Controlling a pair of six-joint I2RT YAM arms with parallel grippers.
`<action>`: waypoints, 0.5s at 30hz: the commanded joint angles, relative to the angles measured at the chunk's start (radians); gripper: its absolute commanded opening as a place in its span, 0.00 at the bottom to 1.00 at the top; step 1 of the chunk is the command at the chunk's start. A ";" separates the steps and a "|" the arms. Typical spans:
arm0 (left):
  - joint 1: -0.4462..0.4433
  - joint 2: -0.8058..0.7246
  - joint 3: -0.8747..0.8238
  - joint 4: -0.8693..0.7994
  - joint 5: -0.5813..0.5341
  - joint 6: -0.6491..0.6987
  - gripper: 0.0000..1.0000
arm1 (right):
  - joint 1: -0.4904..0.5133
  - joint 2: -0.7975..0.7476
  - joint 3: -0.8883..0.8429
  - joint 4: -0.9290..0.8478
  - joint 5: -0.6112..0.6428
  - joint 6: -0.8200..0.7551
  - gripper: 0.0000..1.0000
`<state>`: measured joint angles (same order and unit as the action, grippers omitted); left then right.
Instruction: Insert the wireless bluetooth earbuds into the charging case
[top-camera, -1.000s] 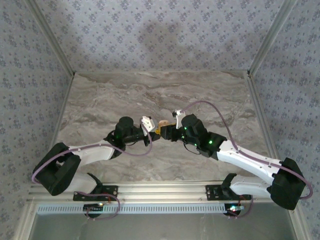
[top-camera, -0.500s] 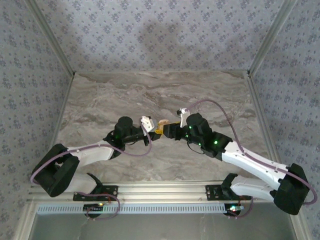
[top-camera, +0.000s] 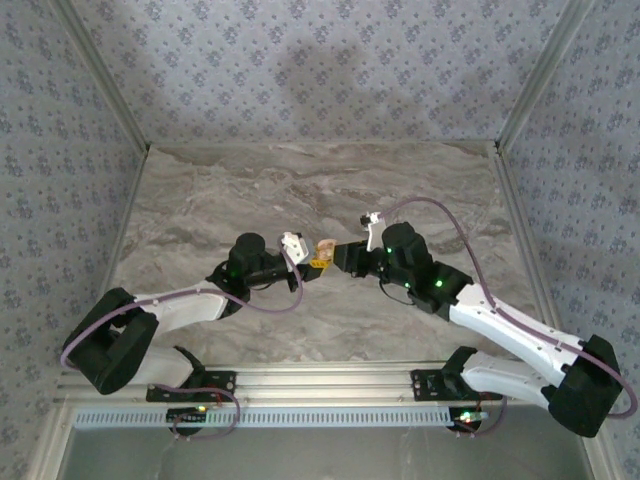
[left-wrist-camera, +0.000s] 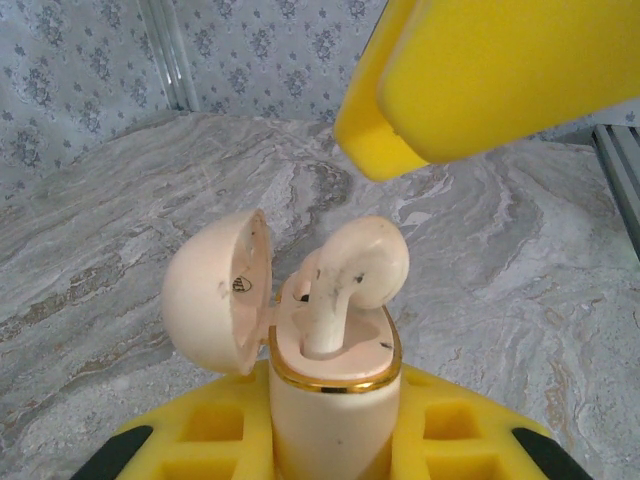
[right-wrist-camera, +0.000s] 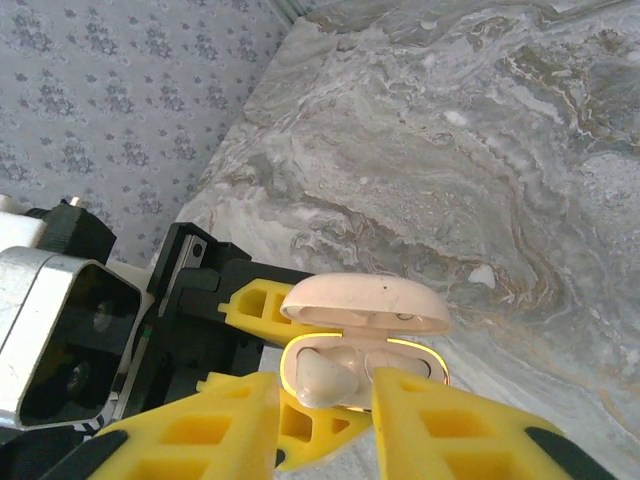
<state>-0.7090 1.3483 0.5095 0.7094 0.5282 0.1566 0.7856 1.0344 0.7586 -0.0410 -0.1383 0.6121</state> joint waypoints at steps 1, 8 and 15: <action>-0.005 -0.024 0.015 0.042 0.026 0.015 0.13 | -0.010 0.011 0.031 0.017 -0.069 0.009 0.28; -0.005 -0.028 0.014 0.039 0.026 0.015 0.13 | -0.014 0.061 0.042 0.039 -0.115 0.041 0.24; -0.004 -0.037 0.012 0.030 0.025 0.021 0.13 | -0.026 0.083 0.038 0.020 -0.115 0.041 0.22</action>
<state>-0.7090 1.3369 0.5095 0.7086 0.5312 0.1593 0.7708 1.1091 0.7692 -0.0254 -0.2337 0.6399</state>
